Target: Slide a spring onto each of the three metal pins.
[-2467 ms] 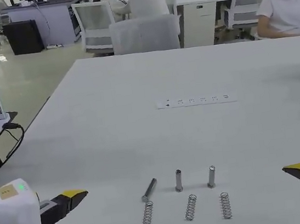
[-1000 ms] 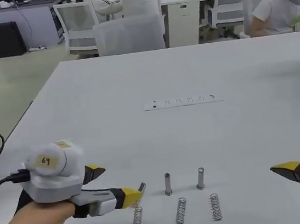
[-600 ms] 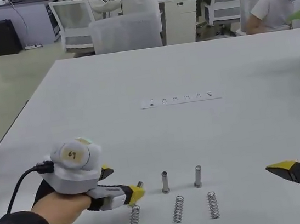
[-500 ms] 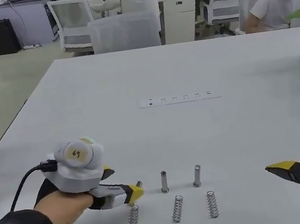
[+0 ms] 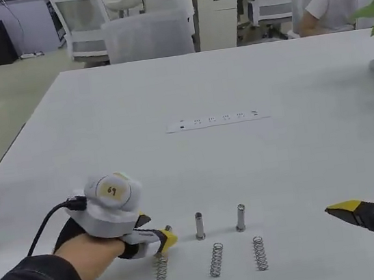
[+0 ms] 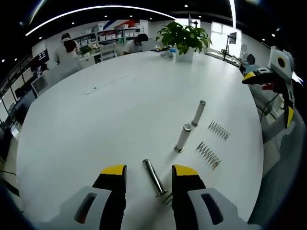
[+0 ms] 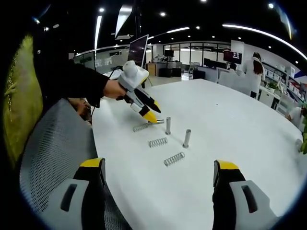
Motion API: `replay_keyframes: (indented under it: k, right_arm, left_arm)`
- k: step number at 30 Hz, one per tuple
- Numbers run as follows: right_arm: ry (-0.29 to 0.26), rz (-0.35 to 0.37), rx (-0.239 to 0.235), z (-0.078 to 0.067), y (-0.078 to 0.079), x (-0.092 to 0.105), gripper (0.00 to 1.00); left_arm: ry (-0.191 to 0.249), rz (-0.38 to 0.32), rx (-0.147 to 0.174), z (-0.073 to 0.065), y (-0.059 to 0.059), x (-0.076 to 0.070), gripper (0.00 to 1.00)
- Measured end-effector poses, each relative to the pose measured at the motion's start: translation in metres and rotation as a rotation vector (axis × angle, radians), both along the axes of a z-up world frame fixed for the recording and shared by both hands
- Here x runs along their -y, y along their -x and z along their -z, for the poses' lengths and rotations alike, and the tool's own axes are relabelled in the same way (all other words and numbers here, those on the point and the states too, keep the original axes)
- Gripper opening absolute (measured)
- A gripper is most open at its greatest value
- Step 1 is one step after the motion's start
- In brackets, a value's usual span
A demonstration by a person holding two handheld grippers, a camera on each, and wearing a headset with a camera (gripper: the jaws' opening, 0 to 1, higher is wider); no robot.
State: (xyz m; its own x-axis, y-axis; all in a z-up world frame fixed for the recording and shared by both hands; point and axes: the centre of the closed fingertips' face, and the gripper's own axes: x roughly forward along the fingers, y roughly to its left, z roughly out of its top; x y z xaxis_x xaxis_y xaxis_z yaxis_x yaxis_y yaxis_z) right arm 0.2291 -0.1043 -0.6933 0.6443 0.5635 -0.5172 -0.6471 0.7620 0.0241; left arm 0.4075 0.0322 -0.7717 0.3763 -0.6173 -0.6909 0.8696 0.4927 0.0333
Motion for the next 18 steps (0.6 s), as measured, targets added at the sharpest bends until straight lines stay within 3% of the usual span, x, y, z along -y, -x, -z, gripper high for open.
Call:
replay_keyframes:
  k: [18]
  right_arm:
    - [0.001, 0.009, -0.008, 0.004, 0.002, 0.005, 0.92]
  left_arm:
    - [-0.061, 0.021, -0.016, 0.013, -0.002, 0.006, 0.18]
